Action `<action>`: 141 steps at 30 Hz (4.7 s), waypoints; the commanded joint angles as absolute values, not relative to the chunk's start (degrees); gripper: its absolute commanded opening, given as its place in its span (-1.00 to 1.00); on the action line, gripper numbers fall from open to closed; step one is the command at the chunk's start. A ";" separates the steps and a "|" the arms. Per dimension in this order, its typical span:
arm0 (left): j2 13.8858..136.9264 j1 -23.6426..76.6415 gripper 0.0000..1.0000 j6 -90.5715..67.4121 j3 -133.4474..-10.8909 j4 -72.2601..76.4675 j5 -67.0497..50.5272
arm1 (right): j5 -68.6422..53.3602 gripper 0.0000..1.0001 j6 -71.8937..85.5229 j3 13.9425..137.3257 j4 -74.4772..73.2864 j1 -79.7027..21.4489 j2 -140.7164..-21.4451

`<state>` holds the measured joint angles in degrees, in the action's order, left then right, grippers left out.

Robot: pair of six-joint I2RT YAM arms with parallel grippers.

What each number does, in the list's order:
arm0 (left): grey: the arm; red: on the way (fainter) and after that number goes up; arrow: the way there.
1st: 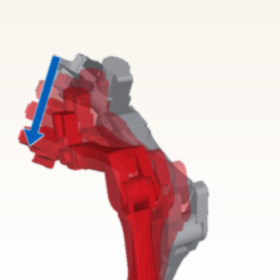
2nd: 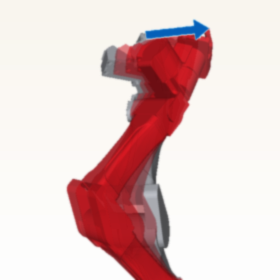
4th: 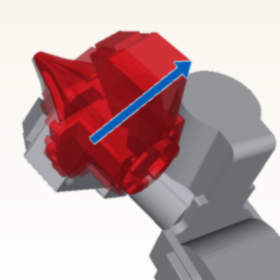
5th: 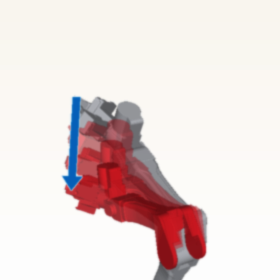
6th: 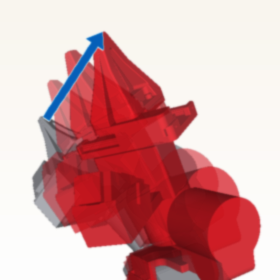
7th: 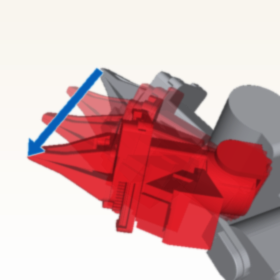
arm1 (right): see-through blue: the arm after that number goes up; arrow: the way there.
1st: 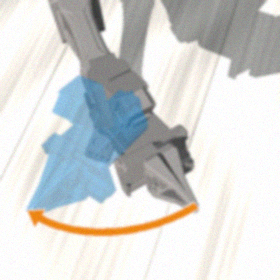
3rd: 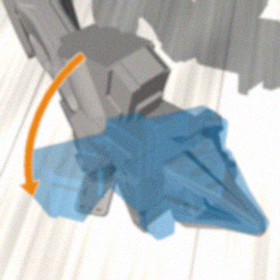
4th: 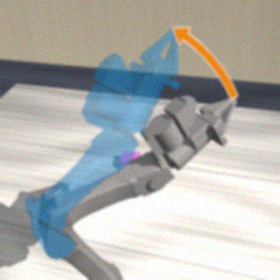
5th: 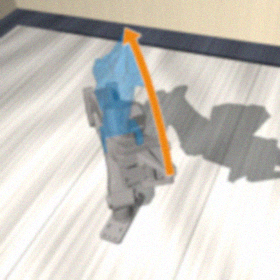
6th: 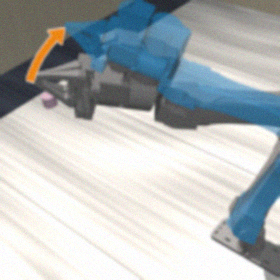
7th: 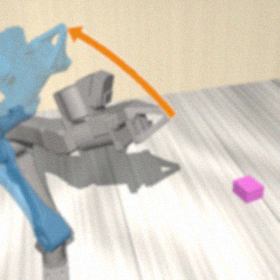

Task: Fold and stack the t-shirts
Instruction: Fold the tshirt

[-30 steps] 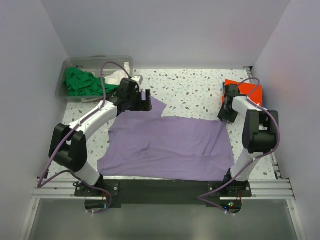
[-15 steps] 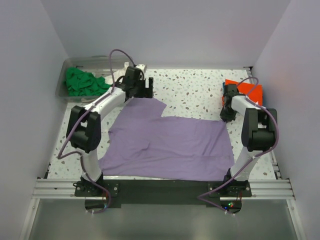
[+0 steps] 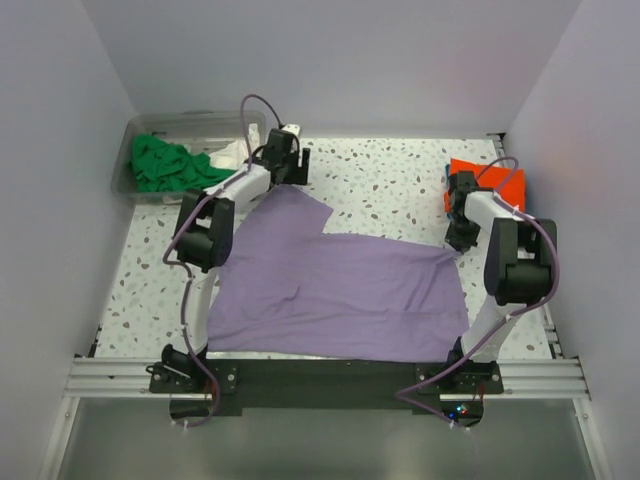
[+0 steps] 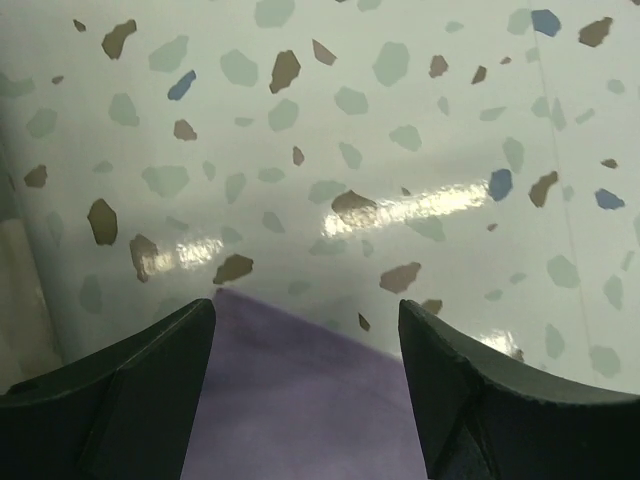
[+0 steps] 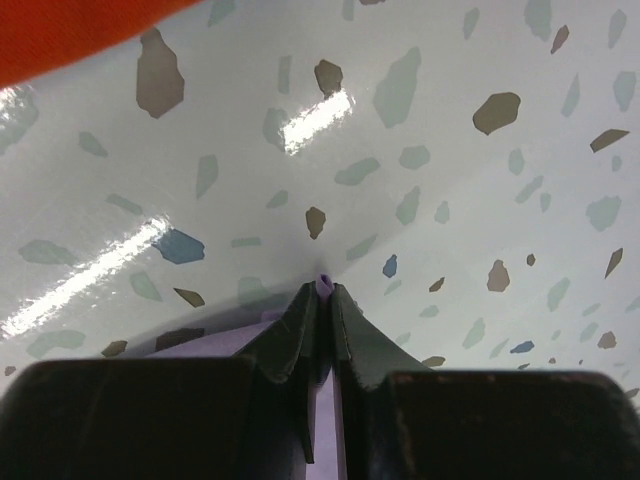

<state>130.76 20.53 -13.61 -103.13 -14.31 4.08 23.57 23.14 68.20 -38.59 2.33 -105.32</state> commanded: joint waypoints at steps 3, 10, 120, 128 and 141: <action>133.68 19.25 0.49 -9.85 -108.11 -11.78 9.58 | 26.28 -1.00 22.85 67.68 -41.22 2.72 -101.43; 134.21 19.16 0.24 -10.46 -107.40 -12.83 10.56 | 26.19 -1.00 23.73 68.73 -42.01 2.81 -101.43; 55.55 16.08 -0.22 -16.16 -41.31 -21.71 -14.75 | 26.64 -0.39 30.50 60.03 -54.31 3.95 -88.16; 51.59 16.08 0.38 -18.11 -41.75 -22.33 -18.64 | 22.43 0.53 27.96 62.57 -54.42 3.96 -81.48; 76.70 15.91 0.39 -23.11 -50.18 -5.82 -8.42 | 15.38 0.03 24.53 64.07 -42.90 5.09 -91.75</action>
